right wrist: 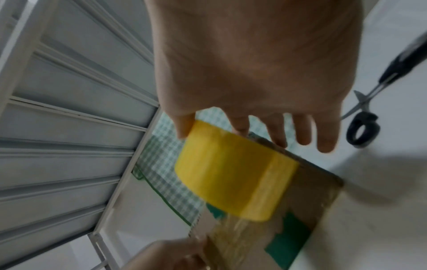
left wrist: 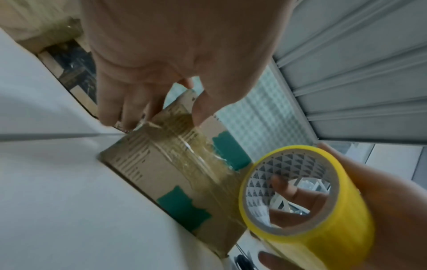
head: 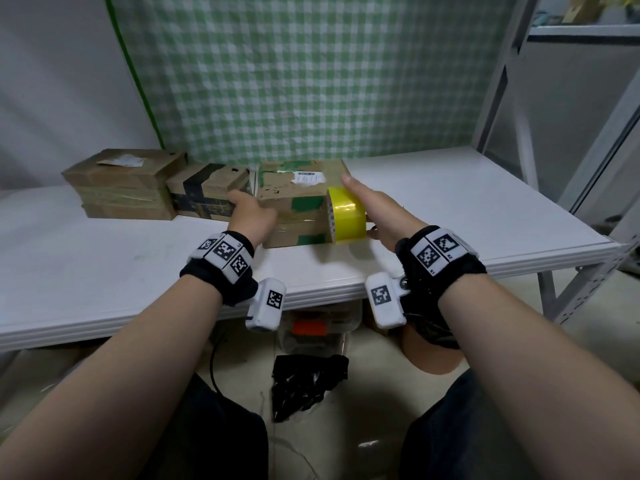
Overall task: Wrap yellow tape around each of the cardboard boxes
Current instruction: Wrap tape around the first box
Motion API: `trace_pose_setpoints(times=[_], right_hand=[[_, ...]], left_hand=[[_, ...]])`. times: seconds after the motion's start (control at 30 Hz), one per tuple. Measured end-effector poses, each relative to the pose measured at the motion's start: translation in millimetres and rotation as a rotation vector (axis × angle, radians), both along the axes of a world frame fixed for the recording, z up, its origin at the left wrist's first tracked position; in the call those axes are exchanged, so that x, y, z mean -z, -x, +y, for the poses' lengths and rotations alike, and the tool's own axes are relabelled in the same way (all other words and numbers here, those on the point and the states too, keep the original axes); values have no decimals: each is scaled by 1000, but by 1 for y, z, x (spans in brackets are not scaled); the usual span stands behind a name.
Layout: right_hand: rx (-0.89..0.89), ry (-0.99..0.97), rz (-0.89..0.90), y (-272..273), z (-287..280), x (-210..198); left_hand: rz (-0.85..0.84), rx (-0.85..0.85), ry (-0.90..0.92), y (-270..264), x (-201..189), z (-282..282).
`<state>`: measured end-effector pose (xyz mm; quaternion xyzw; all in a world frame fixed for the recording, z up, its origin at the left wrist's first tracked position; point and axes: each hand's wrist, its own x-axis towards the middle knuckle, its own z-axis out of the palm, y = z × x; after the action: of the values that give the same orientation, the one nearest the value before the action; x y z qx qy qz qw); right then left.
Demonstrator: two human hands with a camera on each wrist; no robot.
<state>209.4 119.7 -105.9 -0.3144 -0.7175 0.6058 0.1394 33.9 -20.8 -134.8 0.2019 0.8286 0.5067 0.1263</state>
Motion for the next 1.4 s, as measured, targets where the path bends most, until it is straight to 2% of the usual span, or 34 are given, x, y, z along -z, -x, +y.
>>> trace_pose_setpoints(times=[0.1,0.2,0.27,0.43,0.63,0.77,0.9,1.03,1.2,1.4], right_hand=[[61,30,68,3,-3,0],[129,23,167,-2,-7,-16],[154,-7,257,-4,-8,-29],[163,-199,317,3,1,-34],[138,-317,310,19,12,-30],[145,-364,293,29,22,-29],[182,-449,264,32,19,-29],[208,-492,307,29,12,-38],[193,-417,461,19,1,-51],[171,-322,462,13,-4,-45]], left_hand=[[98,-21,-116,-6,-3,1],[172,40,-305,-12,-13,1],[226,77,-345,-8,-18,0],[470,111,-188,0,-31,-2],[481,91,-86,-2,-38,-2],[609,251,20,-19,-42,-3],[554,225,-44,-7,-29,4],[519,197,-19,1,-27,13],[515,174,17,2,-31,16],[499,150,2,1,-28,19]])
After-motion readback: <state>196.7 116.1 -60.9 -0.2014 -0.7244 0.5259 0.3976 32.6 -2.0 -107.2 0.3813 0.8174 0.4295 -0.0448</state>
